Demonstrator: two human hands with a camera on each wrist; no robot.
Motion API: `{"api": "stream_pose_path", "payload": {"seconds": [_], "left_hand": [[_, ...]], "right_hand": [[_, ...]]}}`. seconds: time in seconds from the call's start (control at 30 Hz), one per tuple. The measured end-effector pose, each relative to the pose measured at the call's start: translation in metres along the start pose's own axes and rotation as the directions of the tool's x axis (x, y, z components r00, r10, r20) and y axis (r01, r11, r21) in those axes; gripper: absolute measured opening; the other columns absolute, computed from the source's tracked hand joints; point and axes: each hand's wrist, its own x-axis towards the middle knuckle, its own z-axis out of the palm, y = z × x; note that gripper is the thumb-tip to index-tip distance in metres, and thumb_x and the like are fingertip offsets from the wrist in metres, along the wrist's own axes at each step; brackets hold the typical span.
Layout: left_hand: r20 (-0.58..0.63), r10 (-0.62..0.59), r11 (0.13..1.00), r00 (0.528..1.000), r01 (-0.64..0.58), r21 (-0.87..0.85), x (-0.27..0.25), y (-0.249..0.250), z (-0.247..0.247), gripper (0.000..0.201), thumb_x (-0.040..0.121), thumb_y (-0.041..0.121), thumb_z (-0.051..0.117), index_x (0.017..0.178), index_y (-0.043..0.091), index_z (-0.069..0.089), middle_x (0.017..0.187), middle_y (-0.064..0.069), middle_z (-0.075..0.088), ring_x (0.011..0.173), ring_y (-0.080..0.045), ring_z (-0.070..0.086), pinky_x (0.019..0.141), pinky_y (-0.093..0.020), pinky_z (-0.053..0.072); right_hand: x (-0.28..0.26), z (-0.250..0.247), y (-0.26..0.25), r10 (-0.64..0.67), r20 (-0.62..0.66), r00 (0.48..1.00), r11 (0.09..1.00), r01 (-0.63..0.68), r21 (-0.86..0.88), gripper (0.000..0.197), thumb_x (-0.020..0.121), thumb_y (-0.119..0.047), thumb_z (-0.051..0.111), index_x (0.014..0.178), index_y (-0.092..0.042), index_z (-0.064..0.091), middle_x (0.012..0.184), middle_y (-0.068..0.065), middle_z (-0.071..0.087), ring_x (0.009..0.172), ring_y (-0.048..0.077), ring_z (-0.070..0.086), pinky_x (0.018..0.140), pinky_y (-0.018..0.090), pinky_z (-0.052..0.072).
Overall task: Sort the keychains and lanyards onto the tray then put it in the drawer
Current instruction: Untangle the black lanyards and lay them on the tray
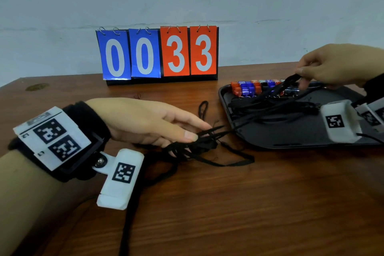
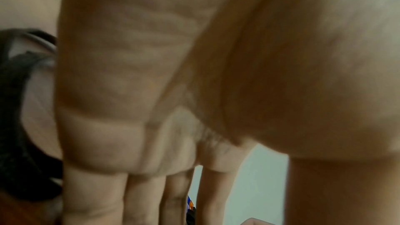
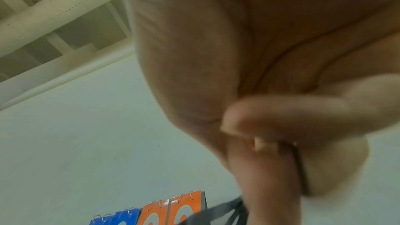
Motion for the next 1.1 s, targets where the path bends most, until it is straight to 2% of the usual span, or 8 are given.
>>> {"api": "stream_pose_path", "payload": {"seconds": [0.13, 0.3, 0.47, 0.57, 0.67, 0.83, 0.97, 1.1], "left_hand": [[0.036, -0.027, 0.999, 0.999, 0.026, 0.036, 0.001, 0.0, 0.001, 0.039, 0.098, 0.02, 0.061, 0.136, 0.026, 0.062, 0.122, 0.003, 0.074, 0.095, -0.001, 0.07, 0.084, -0.015, 0.052], [-0.024, -0.059, 0.976, 0.998, 0.063, 0.209, 0.003, -0.002, -0.001, 0.031, 0.096, 0.041, 0.059, 0.123, 0.035, 0.072, 0.083, -0.004, 0.067, 0.069, -0.007, 0.056, 0.066, -0.016, 0.047], [-0.155, -0.036, 0.992, 0.987, 0.055, 0.117, 0.004, -0.004, -0.001, 0.027, 0.103, 0.034, 0.053, 0.107, 0.023, 0.078, 0.09, 0.006, 0.077, 0.073, -0.004, 0.068, 0.067, -0.014, 0.05], [-0.23, -0.02, 0.99, 0.973, 0.051, 0.131, 0.005, -0.007, -0.003, 0.027, 0.101, 0.041, 0.055, 0.096, 0.028, 0.078, 0.076, 0.0, 0.071, 0.065, -0.018, 0.057, 0.062, -0.032, 0.044], [-0.308, -0.014, 0.995, 0.951, 0.043, 0.088, 0.004, -0.008, -0.005, 0.03, 0.1, 0.043, 0.055, 0.09, 0.026, 0.078, 0.073, 0.008, 0.069, 0.062, -0.007, 0.055, 0.061, -0.02, 0.041], [-0.36, -0.015, 0.999, 0.933, 0.027, 0.026, 0.005, -0.009, -0.006, 0.031, 0.098, 0.043, 0.057, 0.09, 0.022, 0.079, 0.087, 0.001, 0.076, 0.075, -0.009, 0.063, 0.072, -0.021, 0.043], [-0.321, -0.037, 0.999, 0.946, 0.047, 0.023, 0.004, -0.008, -0.006, 0.033, 0.095, 0.051, 0.058, 0.092, 0.025, 0.079, 0.092, -0.014, 0.072, 0.079, -0.025, 0.058, 0.077, -0.038, 0.041], [-0.326, -0.034, 0.999, 0.945, 0.046, 0.029, 0.005, -0.007, -0.006, 0.031, 0.097, 0.045, 0.056, 0.086, 0.025, 0.078, 0.081, -0.002, 0.071, 0.069, -0.009, 0.06, 0.066, -0.018, 0.045]], "right_hand": [[0.002, 0.002, 0.003, 0.034, 0.018, 0.999, 0.993, -0.036, 0.112, 0.023, 0.103, -0.022, 0.052, 0.09, -0.01, 0.069, 0.076, 0.002, 0.077, 0.065, 0.022, 0.06, 0.057, 0.027, 0.045], [0.011, 0.001, 0.013, 0.023, 0.014, 1.0, 0.997, -0.022, -0.075, 0.025, 0.101, -0.024, 0.056, 0.08, -0.019, 0.069, 0.062, -0.011, 0.074, 0.067, 0.018, 0.064, 0.059, 0.027, 0.04], [0.013, 0.006, 0.019, 0.061, 0.065, 0.996, 0.986, -0.05, -0.161, 0.019, 0.098, -0.024, 0.061, 0.083, -0.021, 0.074, 0.051, -0.005, 0.068, 0.057, 0.018, 0.058, 0.056, 0.027, 0.039], [0.018, 0.009, 0.027, 0.091, 0.117, 0.989, 0.988, -0.075, -0.134, 0.019, 0.094, -0.013, 0.064, 0.082, -0.02, 0.077, 0.066, 0.003, 0.071, 0.054, 0.022, 0.053, 0.058, 0.027, 0.042], [0.024, 0.013, 0.035, 0.1, 0.143, 0.985, 0.989, -0.084, -0.12, 0.023, 0.093, -0.007, 0.061, 0.084, -0.019, 0.077, 0.072, 0.005, 0.075, 0.057, 0.023, 0.055, 0.062, 0.031, 0.045], [0.012, 0.015, 0.017, 0.01, 0.226, 0.974, 0.983, 0.032, -0.182, 0.02, 0.092, -0.04, 0.066, 0.091, -0.02, 0.07, 0.078, 0.008, 0.074, 0.067, 0.024, 0.065, 0.066, 0.034, 0.052], [-0.005, 0.012, 0.003, -0.146, 0.196, 0.97, 0.962, 0.185, -0.201, 0.018, 0.089, -0.039, 0.07, 0.097, -0.027, 0.061, 0.072, -0.003, 0.064, 0.062, 0.015, 0.057, 0.061, 0.028, 0.038], [-0.011, 0.009, -0.003, -0.195, 0.298, 0.934, 0.952, 0.254, -0.172, 0.015, 0.088, -0.036, 0.072, 0.1, -0.039, 0.064, 0.066, -0.008, 0.066, 0.053, 0.005, 0.057, 0.061, 0.024, 0.039]]}}
